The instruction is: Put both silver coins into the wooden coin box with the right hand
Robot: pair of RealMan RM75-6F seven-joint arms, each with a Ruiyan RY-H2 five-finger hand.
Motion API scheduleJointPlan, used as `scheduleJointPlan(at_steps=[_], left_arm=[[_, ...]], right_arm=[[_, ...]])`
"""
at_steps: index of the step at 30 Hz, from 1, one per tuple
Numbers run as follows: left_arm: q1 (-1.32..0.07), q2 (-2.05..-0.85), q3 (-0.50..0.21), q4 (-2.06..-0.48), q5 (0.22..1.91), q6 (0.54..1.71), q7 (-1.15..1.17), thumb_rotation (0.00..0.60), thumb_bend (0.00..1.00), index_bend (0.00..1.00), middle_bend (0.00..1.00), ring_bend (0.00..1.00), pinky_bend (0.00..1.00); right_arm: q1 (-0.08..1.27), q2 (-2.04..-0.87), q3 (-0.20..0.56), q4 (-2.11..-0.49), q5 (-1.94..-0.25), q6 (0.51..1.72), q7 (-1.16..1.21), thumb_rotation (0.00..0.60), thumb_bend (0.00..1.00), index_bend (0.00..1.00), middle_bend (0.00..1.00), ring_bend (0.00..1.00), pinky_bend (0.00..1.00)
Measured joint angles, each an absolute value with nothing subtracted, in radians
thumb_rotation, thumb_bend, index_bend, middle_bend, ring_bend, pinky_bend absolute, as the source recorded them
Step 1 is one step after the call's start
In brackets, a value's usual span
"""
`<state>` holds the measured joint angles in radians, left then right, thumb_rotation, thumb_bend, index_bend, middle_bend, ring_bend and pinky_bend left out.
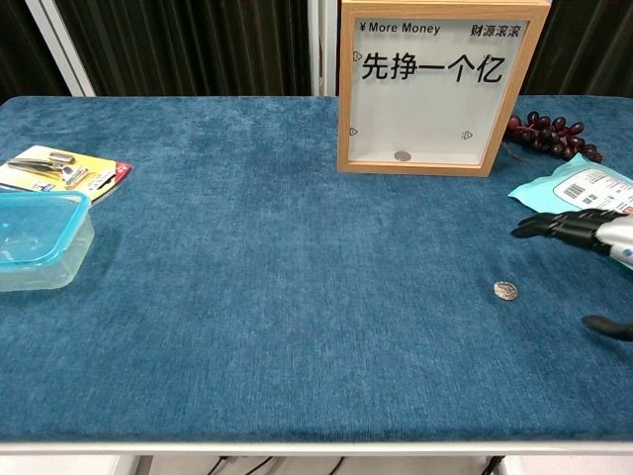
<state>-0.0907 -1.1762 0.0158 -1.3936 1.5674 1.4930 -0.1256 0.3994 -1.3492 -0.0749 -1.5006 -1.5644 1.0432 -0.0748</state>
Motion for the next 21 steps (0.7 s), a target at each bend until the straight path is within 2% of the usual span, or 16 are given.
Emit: scheduleJointPlan(at_steps=[4, 9, 13, 18, 21], left_arm=[[-0.091, -1.183, 0.015, -1.379, 1.565, 1.49, -0.136, 0.6, 0.05, 0.0, 0.0, 0.0, 0.0], [-0.092, -1.185, 0.012, -1.367, 1.564, 1.489, -0.146, 0.6, 0.05, 0.0, 0.0, 0.0, 0.0], [-0.093, -1.189, 0.011, -1.357, 1.562, 1.486, -0.154, 0.6, 0.05, 0.0, 0.0, 0.0, 0.0], [-0.092, -1.193, 0.011, -1.346, 1.559, 1.482, -0.163, 0.6, 0.05, 0.0, 0.0, 0.0, 0.0], [-0.092, -1.195, 0.011, -1.341, 1.558, 1.481, -0.166, 0.6, 0.05, 0.0, 0.0, 0.0, 0.0]], right_arm=[[0.395, -1.405, -0.063, -1.447, -1.574, 1.079, -0.062, 0.6, 0.3, 0.03, 0.0, 0.0, 0.0], [0.389, -1.466, -0.047, -1.382, -1.591, 1.129, -0.031, 0.6, 0.3, 0.14, 0.0, 0.0, 0.0], [0.388, -1.501, -0.042, -1.341, -1.6, 1.144, -0.013, 0.6, 0.3, 0.19, 0.01, 0.0, 0.0], [0.388, -1.534, -0.042, -1.303, -1.606, 1.155, 0.008, 0.6, 0.18, 0.21, 0.01, 0.0, 0.0], [0.386, -1.544, -0.042, -1.288, -1.61, 1.167, 0.013, 0.6, 0.18, 0.23, 0.02, 0.0, 0.0]])
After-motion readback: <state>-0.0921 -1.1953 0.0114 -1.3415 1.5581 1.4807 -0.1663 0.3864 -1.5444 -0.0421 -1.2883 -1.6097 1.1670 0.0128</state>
